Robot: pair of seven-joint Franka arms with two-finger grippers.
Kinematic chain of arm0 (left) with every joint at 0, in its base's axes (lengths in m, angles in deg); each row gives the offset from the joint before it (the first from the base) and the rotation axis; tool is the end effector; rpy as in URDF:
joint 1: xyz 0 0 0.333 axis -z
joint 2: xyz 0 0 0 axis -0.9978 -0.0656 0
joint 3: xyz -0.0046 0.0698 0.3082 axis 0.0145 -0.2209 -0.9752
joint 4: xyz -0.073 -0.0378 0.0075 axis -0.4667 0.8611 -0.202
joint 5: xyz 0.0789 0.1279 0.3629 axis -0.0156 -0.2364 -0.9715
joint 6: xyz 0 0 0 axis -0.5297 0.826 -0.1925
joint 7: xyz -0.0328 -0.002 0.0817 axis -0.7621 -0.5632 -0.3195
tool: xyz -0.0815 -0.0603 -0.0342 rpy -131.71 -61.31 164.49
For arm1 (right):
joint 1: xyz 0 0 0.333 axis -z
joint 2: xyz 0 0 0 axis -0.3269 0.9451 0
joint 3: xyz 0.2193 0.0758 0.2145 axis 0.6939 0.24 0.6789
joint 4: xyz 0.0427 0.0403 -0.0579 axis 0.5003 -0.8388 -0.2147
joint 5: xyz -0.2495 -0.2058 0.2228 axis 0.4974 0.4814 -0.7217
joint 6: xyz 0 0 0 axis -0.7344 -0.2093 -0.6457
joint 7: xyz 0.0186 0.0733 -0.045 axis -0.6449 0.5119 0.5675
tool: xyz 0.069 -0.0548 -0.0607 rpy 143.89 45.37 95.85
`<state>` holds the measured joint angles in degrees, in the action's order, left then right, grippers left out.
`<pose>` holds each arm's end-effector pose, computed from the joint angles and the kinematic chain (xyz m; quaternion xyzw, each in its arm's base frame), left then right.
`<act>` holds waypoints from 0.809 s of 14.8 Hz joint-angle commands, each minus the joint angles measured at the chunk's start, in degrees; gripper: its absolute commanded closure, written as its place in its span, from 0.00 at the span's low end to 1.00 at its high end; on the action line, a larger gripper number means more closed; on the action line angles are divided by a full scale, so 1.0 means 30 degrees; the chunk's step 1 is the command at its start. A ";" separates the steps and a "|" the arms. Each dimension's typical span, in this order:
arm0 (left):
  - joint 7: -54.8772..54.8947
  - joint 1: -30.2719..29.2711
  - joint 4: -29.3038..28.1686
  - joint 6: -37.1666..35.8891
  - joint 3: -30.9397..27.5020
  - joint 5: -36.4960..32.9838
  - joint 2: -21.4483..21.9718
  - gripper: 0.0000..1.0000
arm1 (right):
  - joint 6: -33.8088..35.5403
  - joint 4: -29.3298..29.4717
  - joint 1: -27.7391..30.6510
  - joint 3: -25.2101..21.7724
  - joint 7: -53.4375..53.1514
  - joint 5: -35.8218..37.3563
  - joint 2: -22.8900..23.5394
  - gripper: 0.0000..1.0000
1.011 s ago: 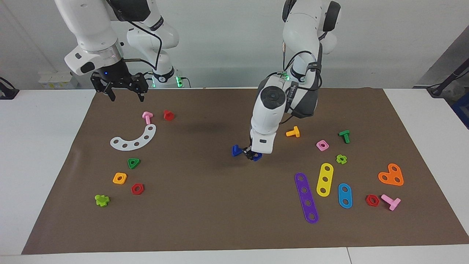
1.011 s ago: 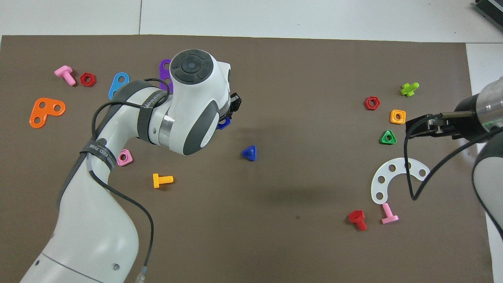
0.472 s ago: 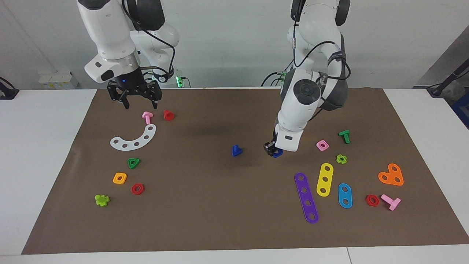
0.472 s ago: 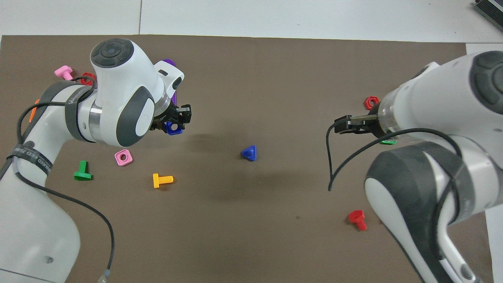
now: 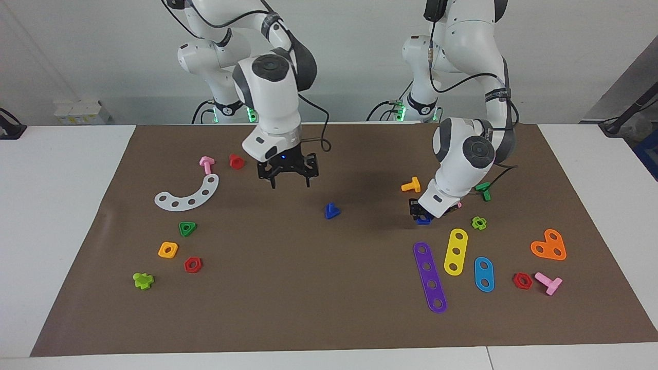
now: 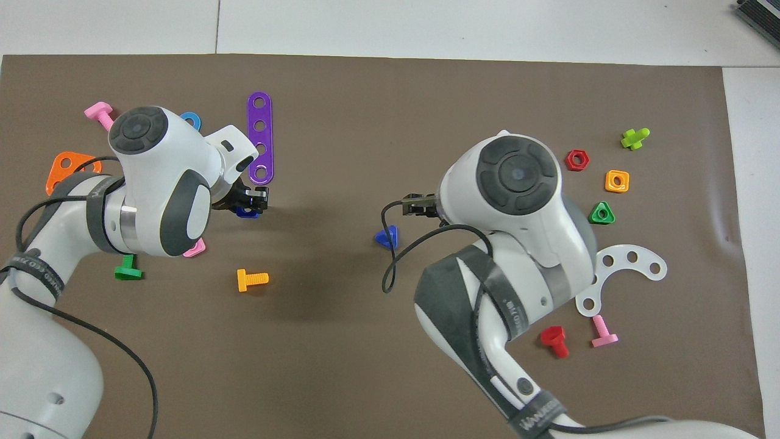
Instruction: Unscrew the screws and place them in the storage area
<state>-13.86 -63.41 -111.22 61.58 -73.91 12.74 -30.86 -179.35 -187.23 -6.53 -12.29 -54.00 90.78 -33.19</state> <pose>0.5919 -0.1662 0.3311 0.9973 -0.0586 -0.0283 0.0347 0.5561 0.3168 0.4479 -0.9987 0.0066 -0.0507 0.0072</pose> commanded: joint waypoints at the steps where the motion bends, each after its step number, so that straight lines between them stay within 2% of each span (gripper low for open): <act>1: 0.1089 -0.0049 -0.2129 0.1450 -0.0065 0.0102 0.1247 1.00 | -0.1255 0.0800 -0.1098 -0.0077 -0.1659 0.0538 0.1638 0.05; 2: 0.0858 -0.0020 -0.2189 0.1479 -0.0095 0.0102 0.1277 0.54 | -0.1783 0.0860 -0.1277 -0.0077 -0.1925 0.0567 0.2080 0.07; 3: 0.0856 -0.0049 -0.1928 0.1334 -0.0095 0.0073 0.1248 0.01 | -0.1905 0.1180 -0.1685 -0.0077 -0.2102 0.0829 0.2839 0.11; 5: 0.0885 -0.0050 -0.1518 0.1158 -0.0502 -0.0014 0.1277 0.00 | -0.2284 0.2031 -0.2507 -0.0048 -0.3036 0.1909 0.4626 0.15; 7: 0.1031 -0.0049 -0.0788 -0.0560 -0.1263 -0.0714 0.2063 0.00 | -0.3688 0.1596 -0.2480 -0.0048 -0.3364 0.2442 0.4809 0.17; 10: 0.1265 -0.0049 0.1349 -0.4776 -0.2551 -0.1216 0.3148 0.00 | -0.3957 0.1127 -0.2538 -0.0048 -0.3451 0.2501 0.4926 0.24; 12: 0.2780 -0.0049 0.2056 -0.6628 -0.3663 -0.1245 0.4026 0.00 | -0.3695 0.0978 -0.2597 -0.0048 -0.3451 0.2530 0.4926 0.27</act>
<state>-9.20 -63.47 -106.76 47.27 -82.27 9.97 -21.82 -190.90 -184.01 -14.30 -12.56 -63.34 97.11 -18.26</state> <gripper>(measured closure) 0.000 0.233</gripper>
